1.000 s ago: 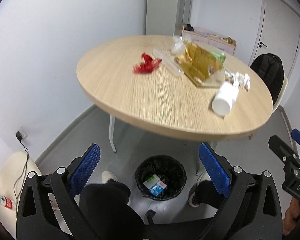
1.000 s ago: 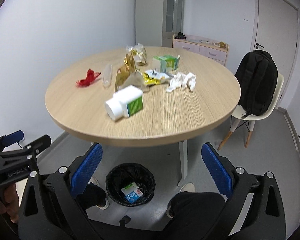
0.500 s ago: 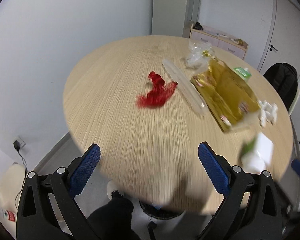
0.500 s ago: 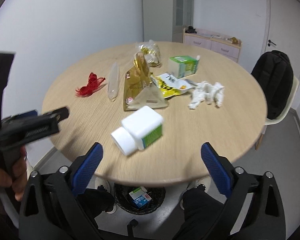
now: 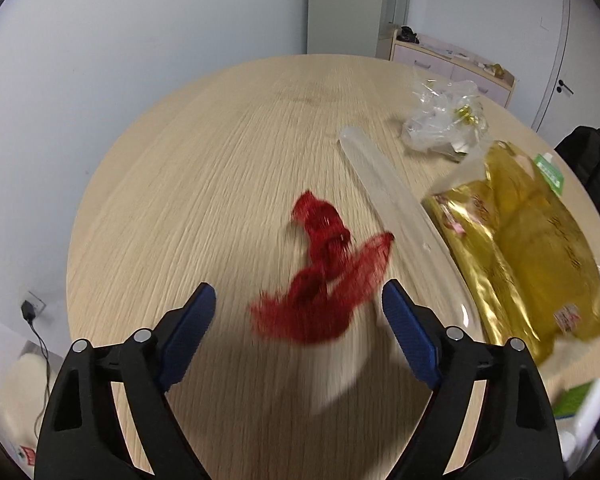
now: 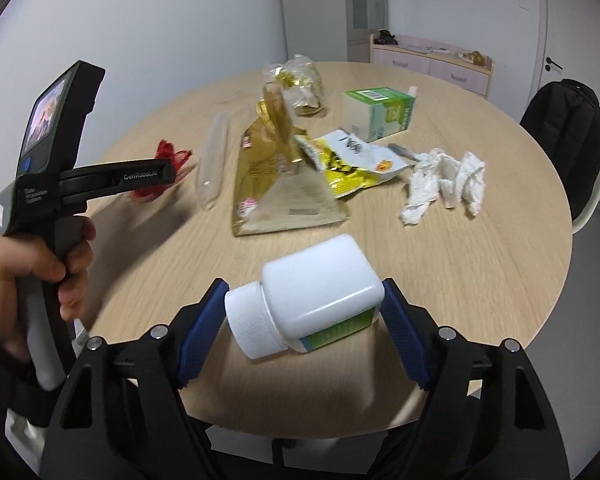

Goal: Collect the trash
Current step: 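Grasp the red mesh net with the left gripper while the right grasps the white pill bottle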

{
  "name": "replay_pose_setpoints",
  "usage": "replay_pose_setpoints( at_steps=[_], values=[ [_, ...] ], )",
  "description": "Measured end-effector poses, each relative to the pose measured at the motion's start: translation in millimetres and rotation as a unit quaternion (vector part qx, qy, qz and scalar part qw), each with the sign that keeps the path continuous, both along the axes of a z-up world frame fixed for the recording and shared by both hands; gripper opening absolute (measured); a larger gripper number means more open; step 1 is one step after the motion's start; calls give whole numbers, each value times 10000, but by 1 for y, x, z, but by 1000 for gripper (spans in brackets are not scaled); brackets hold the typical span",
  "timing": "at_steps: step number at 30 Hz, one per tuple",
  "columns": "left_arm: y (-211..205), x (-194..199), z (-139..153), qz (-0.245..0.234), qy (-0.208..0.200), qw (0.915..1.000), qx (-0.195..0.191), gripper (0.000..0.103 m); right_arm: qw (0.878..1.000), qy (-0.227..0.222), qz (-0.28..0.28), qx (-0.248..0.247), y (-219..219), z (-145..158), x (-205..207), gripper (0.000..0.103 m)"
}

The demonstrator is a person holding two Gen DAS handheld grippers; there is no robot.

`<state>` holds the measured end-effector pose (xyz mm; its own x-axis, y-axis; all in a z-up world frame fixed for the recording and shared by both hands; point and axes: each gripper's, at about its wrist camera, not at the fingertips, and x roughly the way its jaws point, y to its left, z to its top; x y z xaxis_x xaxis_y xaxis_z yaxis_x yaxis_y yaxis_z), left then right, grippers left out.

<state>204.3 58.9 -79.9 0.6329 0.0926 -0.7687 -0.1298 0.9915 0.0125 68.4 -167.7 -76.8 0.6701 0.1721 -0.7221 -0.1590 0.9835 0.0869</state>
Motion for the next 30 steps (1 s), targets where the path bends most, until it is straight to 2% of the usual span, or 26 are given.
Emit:
replay_pose_setpoints(
  at_steps=[2, 6, 11, 13, 21, 30],
  values=[
    [2, 7, -3, 9, 71, 10000, -2, 70, 10000, -1, -68, 15, -8, 0, 3, 73],
    [2, 15, -6, -3, 72, 9999, 91, 56, 9999, 1, -137, -3, -15, 0, 7, 73],
    [1, 20, -4, 15, 122, 9999, 109, 26, 9998, -32, -178, -23, -19, 1, 9, 73],
    [-1, 21, -4, -36, 139, 9998, 131, 21, 9998, -47, -175, -26, -18, 1, 10, 73],
    [-6, 14, 1, -189, 147, 9997, 93, 17, 9998, -89, -180, -23, -16, 1, 14, 73],
    [-5, -23, 8, -256, 104, 9996, -83, 17, 9998, -159, -78, -82, -6, 8, 3, 73]
  ],
)
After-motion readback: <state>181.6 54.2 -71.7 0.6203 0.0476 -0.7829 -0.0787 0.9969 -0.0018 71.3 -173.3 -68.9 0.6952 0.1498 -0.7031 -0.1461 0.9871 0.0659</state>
